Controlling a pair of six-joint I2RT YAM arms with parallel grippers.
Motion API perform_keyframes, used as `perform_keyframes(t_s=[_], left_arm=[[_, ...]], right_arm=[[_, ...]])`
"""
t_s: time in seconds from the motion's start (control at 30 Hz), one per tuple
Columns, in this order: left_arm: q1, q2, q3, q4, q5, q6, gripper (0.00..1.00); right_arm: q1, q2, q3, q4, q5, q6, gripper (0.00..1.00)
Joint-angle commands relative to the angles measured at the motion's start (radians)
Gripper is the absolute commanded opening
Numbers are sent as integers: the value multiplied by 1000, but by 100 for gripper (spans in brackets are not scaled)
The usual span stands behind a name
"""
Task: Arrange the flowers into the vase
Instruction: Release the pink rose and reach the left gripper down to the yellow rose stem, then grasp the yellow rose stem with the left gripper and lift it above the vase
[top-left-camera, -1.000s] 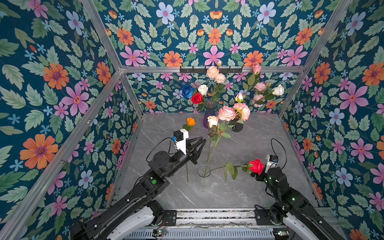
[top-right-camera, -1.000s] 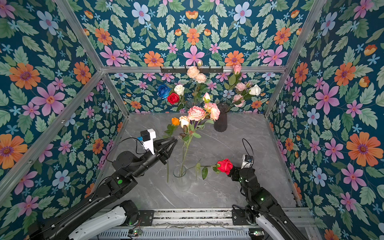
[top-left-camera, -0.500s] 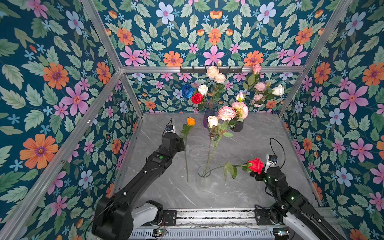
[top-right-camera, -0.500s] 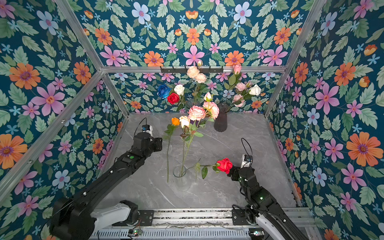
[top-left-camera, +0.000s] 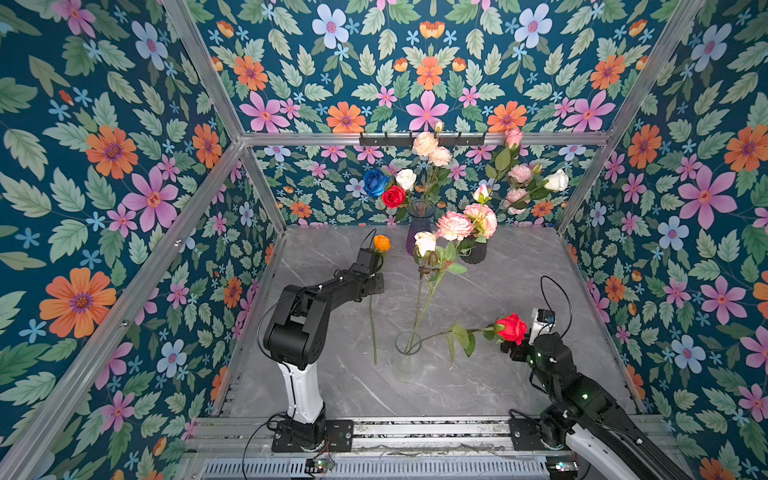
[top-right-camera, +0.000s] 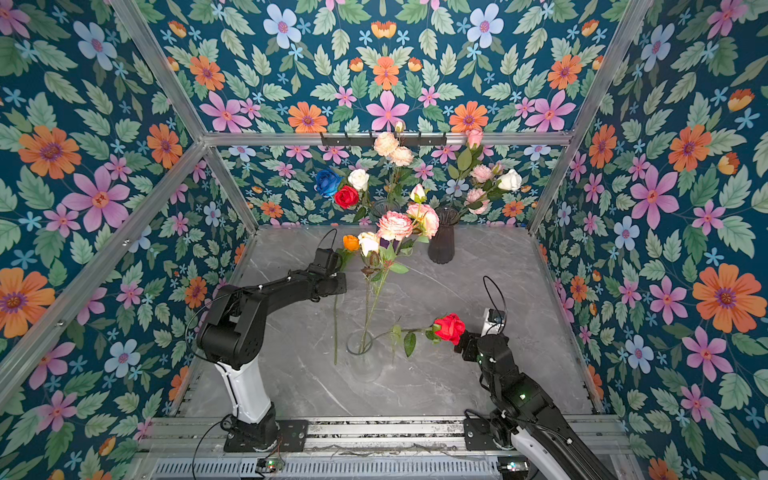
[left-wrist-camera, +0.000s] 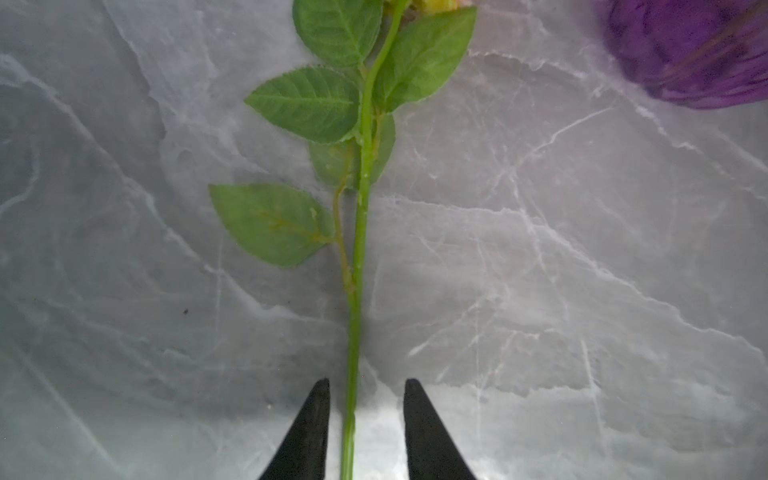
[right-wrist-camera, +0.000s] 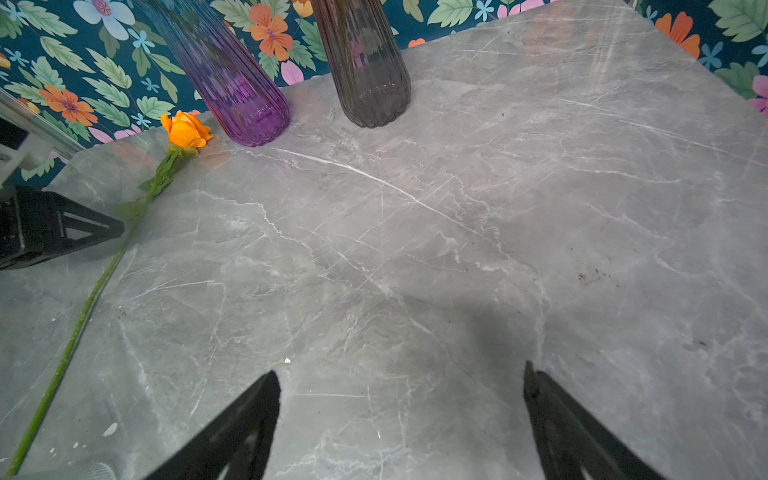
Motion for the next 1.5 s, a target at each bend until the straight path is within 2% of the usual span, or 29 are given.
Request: perform_keyframes(t_s=[0.0,0.3,0.33,0.53,0.67,0.87,1.1,1.3,1.47], left_arm=[[1,45,42,-16,-7,13,33],[4,113,90,-19,-62,18,33],[6,118,93,-20,-58,18,31],[18,110,79,-4,-26,9,3],[25,45,30,22,-24,5,0],[34,-169,-76,46,-28,3,0],[35,-593,-306,197,41,-12,0],[35,-876,-376,224,179,-18,0],[33,-1038,-383,307,348,-90,0]], right_arm=[[0,-1,0,17,3,0,93],[1,-7,-2,13,2,-2,93],[1,-7,-1,13,1,-2,93],[0,-8,-2,15,1,-2,93],[1,-8,-1,15,4,-1,93],[1,-7,-3,15,6,0,93],[1,-26,-10,16,0,-4,93],[0,-43,-18,23,-7,-11,93],[1,-46,-26,39,-30,-21,93]])
